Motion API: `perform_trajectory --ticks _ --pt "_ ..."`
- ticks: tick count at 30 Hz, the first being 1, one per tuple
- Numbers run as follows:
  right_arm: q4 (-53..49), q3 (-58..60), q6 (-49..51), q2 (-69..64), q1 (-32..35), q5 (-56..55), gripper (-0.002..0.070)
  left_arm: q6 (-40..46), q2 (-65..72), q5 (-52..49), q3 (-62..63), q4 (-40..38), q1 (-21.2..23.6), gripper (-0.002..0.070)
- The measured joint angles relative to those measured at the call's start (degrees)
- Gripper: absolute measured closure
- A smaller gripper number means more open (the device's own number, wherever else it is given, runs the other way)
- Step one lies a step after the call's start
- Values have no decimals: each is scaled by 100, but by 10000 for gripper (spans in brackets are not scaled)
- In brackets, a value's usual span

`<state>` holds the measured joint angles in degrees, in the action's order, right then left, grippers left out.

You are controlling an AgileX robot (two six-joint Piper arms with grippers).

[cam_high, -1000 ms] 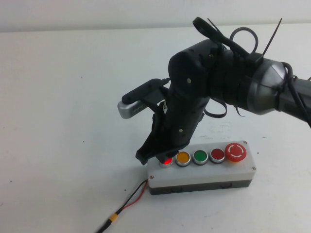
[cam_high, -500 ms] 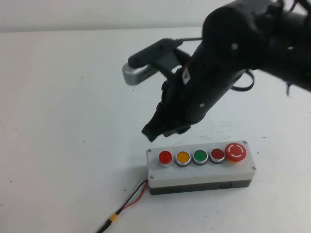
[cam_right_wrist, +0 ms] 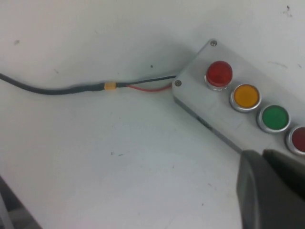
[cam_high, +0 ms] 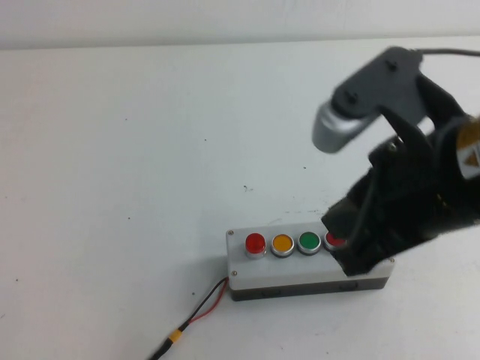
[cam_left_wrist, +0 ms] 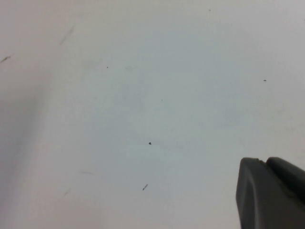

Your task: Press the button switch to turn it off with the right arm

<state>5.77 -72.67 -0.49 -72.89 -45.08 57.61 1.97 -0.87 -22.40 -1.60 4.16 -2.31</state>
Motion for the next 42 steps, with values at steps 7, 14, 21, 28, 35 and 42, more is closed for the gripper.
perform_trajectory --ticks 7,14,21,28,35,42 --pt "204 1926 0 1180 0 -998 692 0 0 0 0 0 0 677" --pt "84 2598 0 1460 0 -987 692 0 0 0 0 0 0 677" --pt "-34 2620 0 1460 0 -1211 692 0 0 0 0 0 0 677" --pt "-421 3277 0 2114 541 -2487 692 0 0 0 0 0 0 677" --pt "-432 5381 0 3339 2206 -5318 692 0 0 0 0 0 0 677" --pt "-432 7276 247 4774 3791 -7429 692 0 0 0 0 0 0 677"
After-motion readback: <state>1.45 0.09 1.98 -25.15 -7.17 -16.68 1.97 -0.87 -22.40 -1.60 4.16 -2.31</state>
